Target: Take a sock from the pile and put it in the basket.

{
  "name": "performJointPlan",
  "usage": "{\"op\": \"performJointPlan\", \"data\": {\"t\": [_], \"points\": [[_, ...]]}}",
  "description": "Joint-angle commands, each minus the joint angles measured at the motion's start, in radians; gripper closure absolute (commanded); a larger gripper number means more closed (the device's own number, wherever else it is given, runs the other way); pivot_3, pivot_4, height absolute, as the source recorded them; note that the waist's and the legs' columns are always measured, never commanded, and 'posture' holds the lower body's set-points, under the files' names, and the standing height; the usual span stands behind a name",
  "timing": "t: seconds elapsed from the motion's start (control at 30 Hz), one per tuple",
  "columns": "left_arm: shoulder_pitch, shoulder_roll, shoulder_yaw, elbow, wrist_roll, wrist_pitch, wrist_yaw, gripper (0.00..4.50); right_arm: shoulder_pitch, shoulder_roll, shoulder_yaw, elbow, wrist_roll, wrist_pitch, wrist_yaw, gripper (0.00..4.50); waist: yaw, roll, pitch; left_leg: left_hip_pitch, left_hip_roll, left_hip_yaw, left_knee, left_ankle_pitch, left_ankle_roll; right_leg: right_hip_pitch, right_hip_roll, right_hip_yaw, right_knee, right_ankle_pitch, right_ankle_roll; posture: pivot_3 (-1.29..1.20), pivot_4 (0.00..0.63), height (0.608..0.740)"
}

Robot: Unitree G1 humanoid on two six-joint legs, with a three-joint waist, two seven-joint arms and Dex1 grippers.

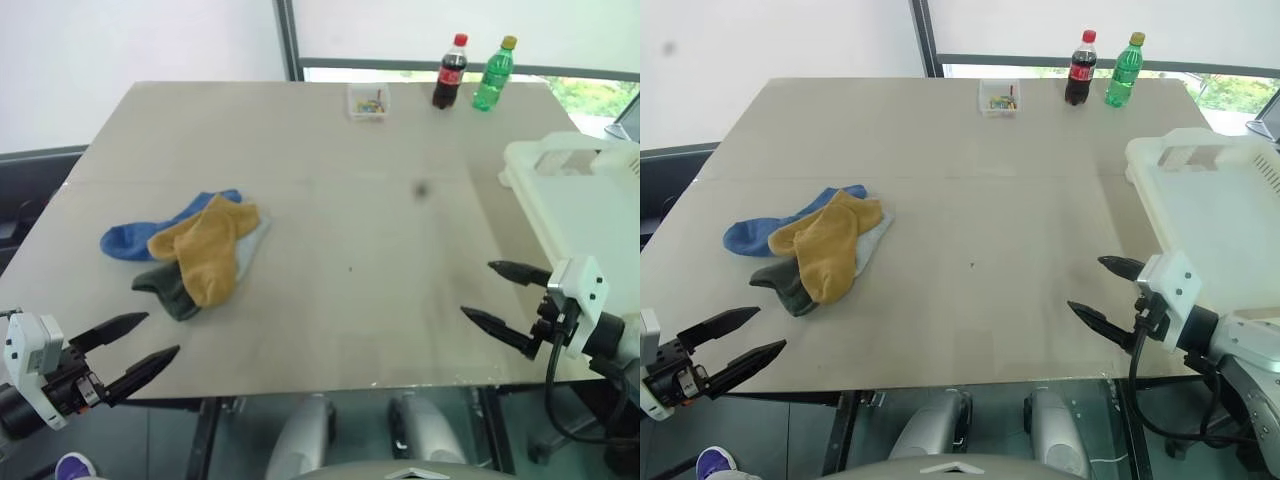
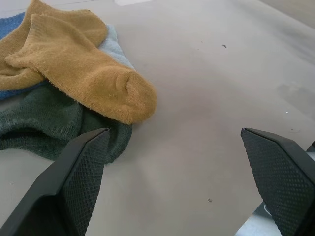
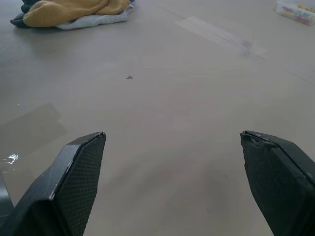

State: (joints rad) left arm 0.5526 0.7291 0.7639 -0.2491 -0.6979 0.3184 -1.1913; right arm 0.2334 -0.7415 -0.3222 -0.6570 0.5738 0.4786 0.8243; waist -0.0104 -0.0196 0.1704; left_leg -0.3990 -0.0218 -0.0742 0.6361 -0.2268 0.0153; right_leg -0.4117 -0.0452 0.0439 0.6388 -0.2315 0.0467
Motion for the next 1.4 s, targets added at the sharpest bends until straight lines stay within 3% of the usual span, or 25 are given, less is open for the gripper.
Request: {"op": "performJointPlan", "data": {"t": [0.03, 0.3, 0.57, 0.83, 1.2, 1.3, 1.4], "points": [[-0.028, -0.037, 0.010, -0.057, -0.025, 0.002, 0.075, 0.01, -0.026, -0.018, 0.007, 0.005, 0.010, -0.033, 0.040, 0.00, 0.000, 0.000, 0.000, 0.000, 0.000, 0.000, 0.000, 0.000, 0.000, 0.000, 0.000, 0.000, 0.000, 0.000, 0.000, 0.00, 0.150, 0.740], [-0.105, -0.136, -0.036, -0.196, -0.091, 0.098, 0.325, 0.01, -0.120, -0.035, 0.093, 0.006, 0.000, -0.045, 0.079, 0.00, -0.002, -0.002, 0.002, 0.000, 0.000, 0.000, 0.001, 0.000, 0.000, 0.000, 0.000, -0.001, 0.001, 0.000, 0.000, 0.00, 0.150, 0.740], [-0.229, -0.210, -0.148, -0.383, -0.052, 0.286, 0.789, 0.01, -0.347, 0.004, 0.264, 0.039, -0.009, -0.038, 0.091, 0.00, 0.002, -0.005, 0.002, 0.001, -0.001, -0.001, 0.003, 0.000, 0.000, 0.001, 0.001, -0.001, 0.003, 0.001, 0.000, 0.00, 0.150, 0.740], [-0.189, -0.148, -0.304, -0.497, 0.161, 0.327, 0.904, 0.01, -0.420, 0.046, 0.350, 0.092, -0.042, -0.060, 0.096, 0.00, 0.001, -0.004, 0.002, 0.001, -0.002, -0.001, 0.002, 0.000, 0.000, 0.001, 0.005, 0.000, 0.003, 0.005, -0.001, 0.00, 0.150, 0.740], [-0.320, -0.262, -0.477, -0.423, 0.256, 0.349, 1.002, 0.01, -0.394, 0.033, 0.342, 0.102, -0.069, -0.099, 0.116, 0.00, 0.004, -0.004, 0.002, 0.001, -0.002, -0.001, 0.003, 0.000, 0.000, 0.001, 0.002, -0.001, 0.004, 0.004, -0.002, 0.00, 0.150, 0.740], [-0.337, -0.287, -0.504, -0.408, 0.291, 0.357, 1.030, 1.25, -0.386, 0.032, 0.335, 0.094, -0.066, -0.103, 0.116, 0.00, 0.001, -0.004, 0.002, 0.001, -0.002, -0.001, 0.003, 0.000, 0.000, 0.001, 0.005, 0.000, 0.004, 0.006, 0.000, 0.00, 0.150, 0.740], [-0.334, -0.294, -0.511, -0.408, 0.308, 0.362, 1.030, 2.76, -0.378, 0.037, 0.324, 0.085, -0.064, -0.132, 0.119, 0.00, 0.000, -0.004, 0.002, 0.001, -0.002, -0.001, 0.003, 0.000, 0.000, 0.001, 0.005, 0.000, 0.004, 0.006, 0.000, 0.00, 0.150, 0.740]]}}
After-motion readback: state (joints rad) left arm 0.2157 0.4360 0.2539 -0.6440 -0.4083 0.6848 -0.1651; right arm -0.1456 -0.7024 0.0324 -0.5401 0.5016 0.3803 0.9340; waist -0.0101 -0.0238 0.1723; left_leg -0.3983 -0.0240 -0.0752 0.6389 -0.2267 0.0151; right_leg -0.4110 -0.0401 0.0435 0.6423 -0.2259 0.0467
